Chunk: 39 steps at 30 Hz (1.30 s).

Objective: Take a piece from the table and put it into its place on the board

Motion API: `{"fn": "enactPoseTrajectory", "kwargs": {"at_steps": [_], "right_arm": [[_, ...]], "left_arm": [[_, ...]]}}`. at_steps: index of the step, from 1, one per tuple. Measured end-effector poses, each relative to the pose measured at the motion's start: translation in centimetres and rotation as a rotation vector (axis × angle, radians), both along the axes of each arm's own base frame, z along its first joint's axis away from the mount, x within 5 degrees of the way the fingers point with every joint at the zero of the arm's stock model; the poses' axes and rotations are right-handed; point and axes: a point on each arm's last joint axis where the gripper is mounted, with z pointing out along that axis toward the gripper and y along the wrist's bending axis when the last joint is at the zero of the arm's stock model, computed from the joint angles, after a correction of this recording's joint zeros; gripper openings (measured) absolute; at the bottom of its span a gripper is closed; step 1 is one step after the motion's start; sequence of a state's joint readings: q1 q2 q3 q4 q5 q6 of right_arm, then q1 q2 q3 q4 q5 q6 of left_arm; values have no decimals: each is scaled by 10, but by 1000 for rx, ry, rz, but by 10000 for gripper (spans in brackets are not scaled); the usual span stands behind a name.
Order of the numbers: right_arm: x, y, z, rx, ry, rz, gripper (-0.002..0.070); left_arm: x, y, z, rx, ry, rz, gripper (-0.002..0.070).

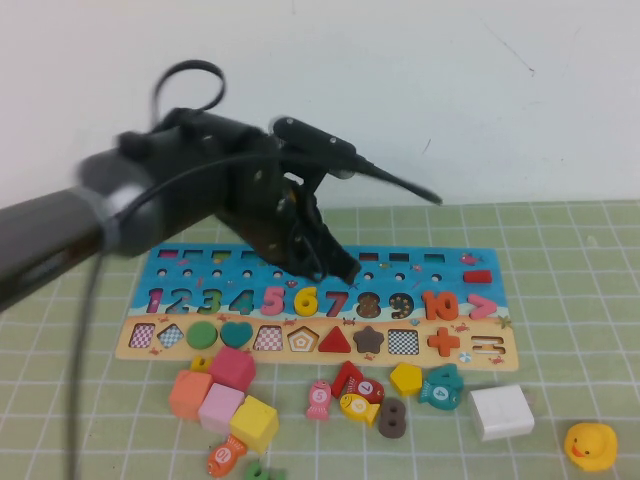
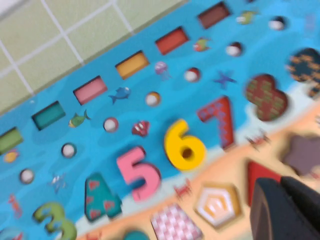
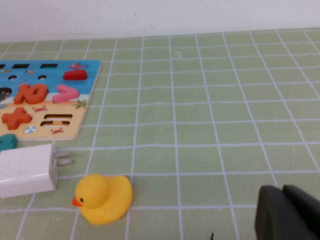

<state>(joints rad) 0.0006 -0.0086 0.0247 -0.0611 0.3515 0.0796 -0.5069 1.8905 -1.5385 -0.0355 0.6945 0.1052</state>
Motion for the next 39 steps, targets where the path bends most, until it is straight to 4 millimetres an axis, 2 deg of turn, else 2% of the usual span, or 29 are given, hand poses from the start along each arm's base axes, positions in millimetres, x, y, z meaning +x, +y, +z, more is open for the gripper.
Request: {"fn": "enactPoseTrajectory", "kwargs": {"at_steps": [5,10,18,24,31,39], "right_arm": [[0,0,0,0,0,0,-1],[0,0,0,0,0,0,-1],[0,0,0,0,0,0,-1],[0,0,0,0,0,0,-1],[0,0,0,0,0,0,-1],[0,0,0,0,0,0,-1]], "left_arm": [[-62,16,36,-60,-123,-36,-1],[-122,51,59,-178,-221,17,-1],[-208,106,75,-298,-350,50,-1],[-264,144,76,-364,-433,89,-1],[-306,177,65,-359,-416,177,-1],[-328,190,53,-306,-284,213,-1]]}}
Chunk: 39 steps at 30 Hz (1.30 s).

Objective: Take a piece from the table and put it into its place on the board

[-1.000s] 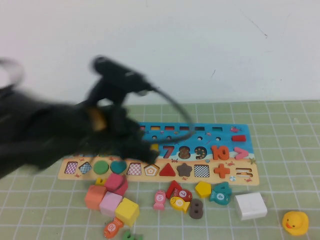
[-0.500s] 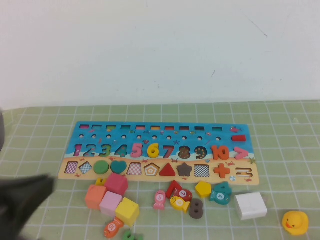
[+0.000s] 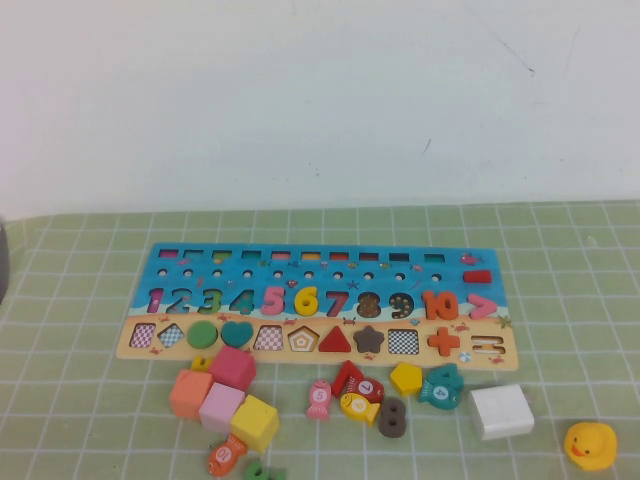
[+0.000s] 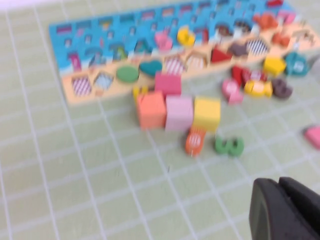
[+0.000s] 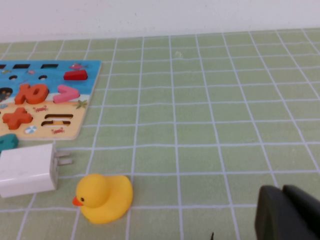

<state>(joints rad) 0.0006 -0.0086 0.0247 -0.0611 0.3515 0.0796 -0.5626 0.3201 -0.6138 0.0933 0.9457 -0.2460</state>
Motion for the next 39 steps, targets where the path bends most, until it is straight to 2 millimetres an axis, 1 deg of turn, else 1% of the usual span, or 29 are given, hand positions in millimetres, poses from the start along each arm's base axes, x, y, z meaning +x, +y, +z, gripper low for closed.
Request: {"fn": "enactPoseTrajectory", "kwargs": {"at_steps": [5,8,11,13,15,20,24,27,33,35,37,39], "right_arm": [[0,0,0,0,0,0,-1],[0,0,0,0,0,0,-1],[0,0,0,0,0,0,-1],[0,0,0,0,0,0,-1],[0,0,0,0,0,0,-1],[0,0,0,0,0,0,-1],[0,0,0,0,0,0,-1],[0,0,0,0,0,0,-1],[0,0,0,0,0,0,-1],[0,0,0,0,0,0,-1],[0,0,0,0,0,0,-1],[0,0,0,0,0,0,-1]], "left_arm": [[-4,1,-5,1,65,4,-1],[-4,1,-17,26,109,5,-1],[-3,0,-32,54,160,17,-1],[-1,0,-37,51,159,30,-1],[5,-2,-39,43,101,34,-1],[19,-6,-52,44,-161,-13,-1],[22,-7,-75,62,-285,-18,-1],[23,-5,-90,41,-347,39,-1],[23,7,-113,18,-517,238,-1],[20,10,-116,21,-552,285,-1],[17,12,-116,21,-581,320,-1],[16,14,-118,33,-557,350,-1]]}}
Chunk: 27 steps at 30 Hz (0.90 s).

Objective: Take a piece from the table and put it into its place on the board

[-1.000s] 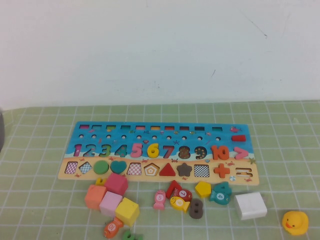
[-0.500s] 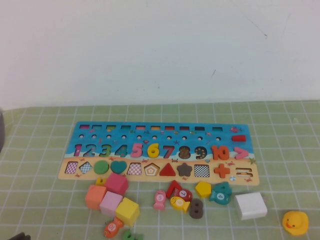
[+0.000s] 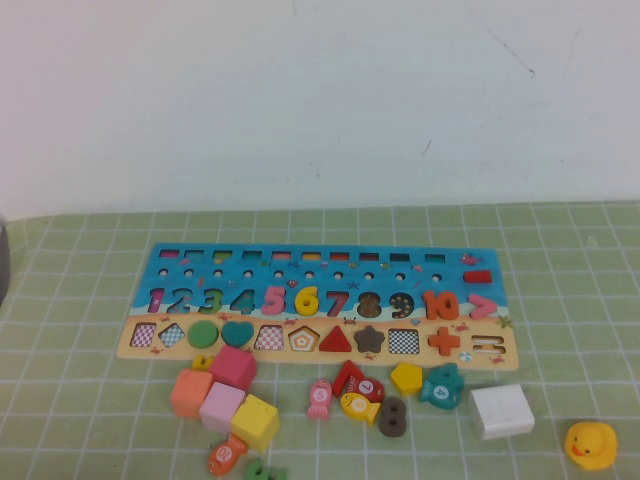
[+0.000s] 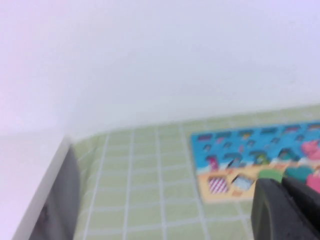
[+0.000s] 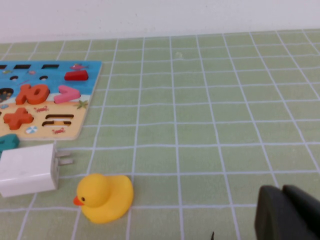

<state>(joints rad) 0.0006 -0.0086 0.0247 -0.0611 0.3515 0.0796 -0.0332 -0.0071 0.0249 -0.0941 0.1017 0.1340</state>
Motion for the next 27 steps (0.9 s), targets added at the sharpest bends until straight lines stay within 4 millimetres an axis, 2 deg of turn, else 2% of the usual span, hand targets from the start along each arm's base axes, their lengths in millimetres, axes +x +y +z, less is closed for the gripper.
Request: {"fn": "enactPoseTrajectory", "kwargs": {"at_steps": [8,27], "right_arm": [[0,0,0,0,0,0,-1],[0,0,0,0,0,0,-1]], "left_arm": [[-3,1,-18,4,196,36,-1],[-3,1,-19,4,207,35,-1]]}}
